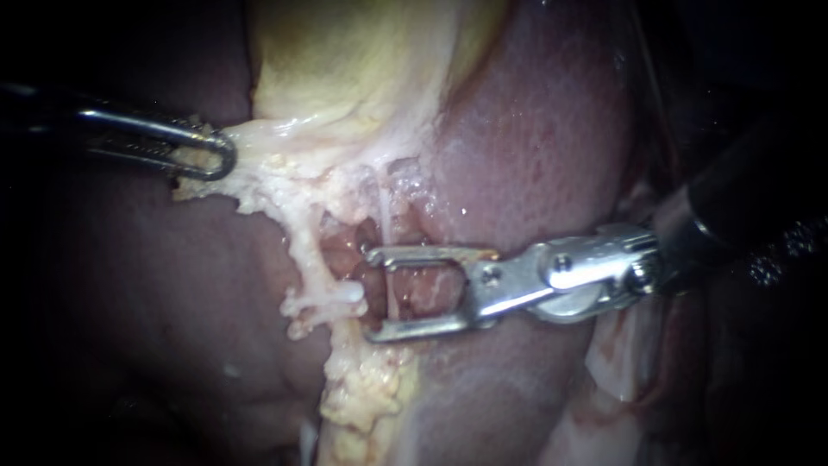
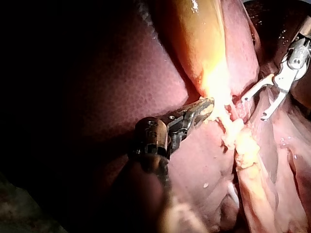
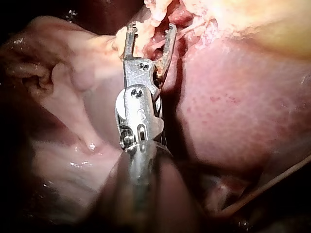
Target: Going back second clip left tube
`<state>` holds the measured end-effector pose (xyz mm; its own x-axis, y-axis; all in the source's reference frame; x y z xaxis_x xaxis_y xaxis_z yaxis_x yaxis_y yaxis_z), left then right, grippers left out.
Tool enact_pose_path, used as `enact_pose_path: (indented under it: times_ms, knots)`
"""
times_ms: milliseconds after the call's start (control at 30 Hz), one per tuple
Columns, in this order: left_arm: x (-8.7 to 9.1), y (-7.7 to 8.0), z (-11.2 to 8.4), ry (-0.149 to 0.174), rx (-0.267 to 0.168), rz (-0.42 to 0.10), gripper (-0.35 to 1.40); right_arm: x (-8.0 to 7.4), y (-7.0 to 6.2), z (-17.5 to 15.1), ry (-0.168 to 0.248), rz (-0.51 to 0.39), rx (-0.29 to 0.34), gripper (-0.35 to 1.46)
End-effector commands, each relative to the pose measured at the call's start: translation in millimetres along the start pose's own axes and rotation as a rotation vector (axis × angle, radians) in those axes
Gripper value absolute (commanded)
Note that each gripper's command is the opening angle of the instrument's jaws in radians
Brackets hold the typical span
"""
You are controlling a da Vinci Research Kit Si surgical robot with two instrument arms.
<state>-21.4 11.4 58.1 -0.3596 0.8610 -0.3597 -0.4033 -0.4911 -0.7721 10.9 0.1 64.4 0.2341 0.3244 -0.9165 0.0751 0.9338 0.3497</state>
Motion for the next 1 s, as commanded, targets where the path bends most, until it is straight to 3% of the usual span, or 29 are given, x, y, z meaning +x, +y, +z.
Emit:
enact_pose_path:
  times_ms: [33, 167, 233, 533, 1000]
  knots:
    - [0.0, 0.0, 0.1, 0.000, 0.000, 0.000, -0.35, 0.4, 0.0, -0.8, -0.026, -0.011, 0.006, 0.50]
    - [0.0, 0.0, 0.1, 0.000, 0.000, 0.000, -0.35, 1.6, 0.1, -3.7, -0.142, -0.038, 0.027, 0.50]
    - [0.0, 0.0, 0.1, 0.000, 0.000, 0.000, -0.35, 1.9, 0.1, -4.8, -0.171, -0.050, 0.028, 0.50]
    - [0.1, 0.0, 0.4, 0.001, 0.002, 0.000, -0.35, 2.4, 0.6, -7.0, -0.175, -0.055, 0.024, 0.50]
    - [-0.6, -1.4, 5.9, 0.002, 0.006, 0.007, -0.35, 2.2, 0.8, -7.0, -0.173, -0.054, 0.029, 0.50]
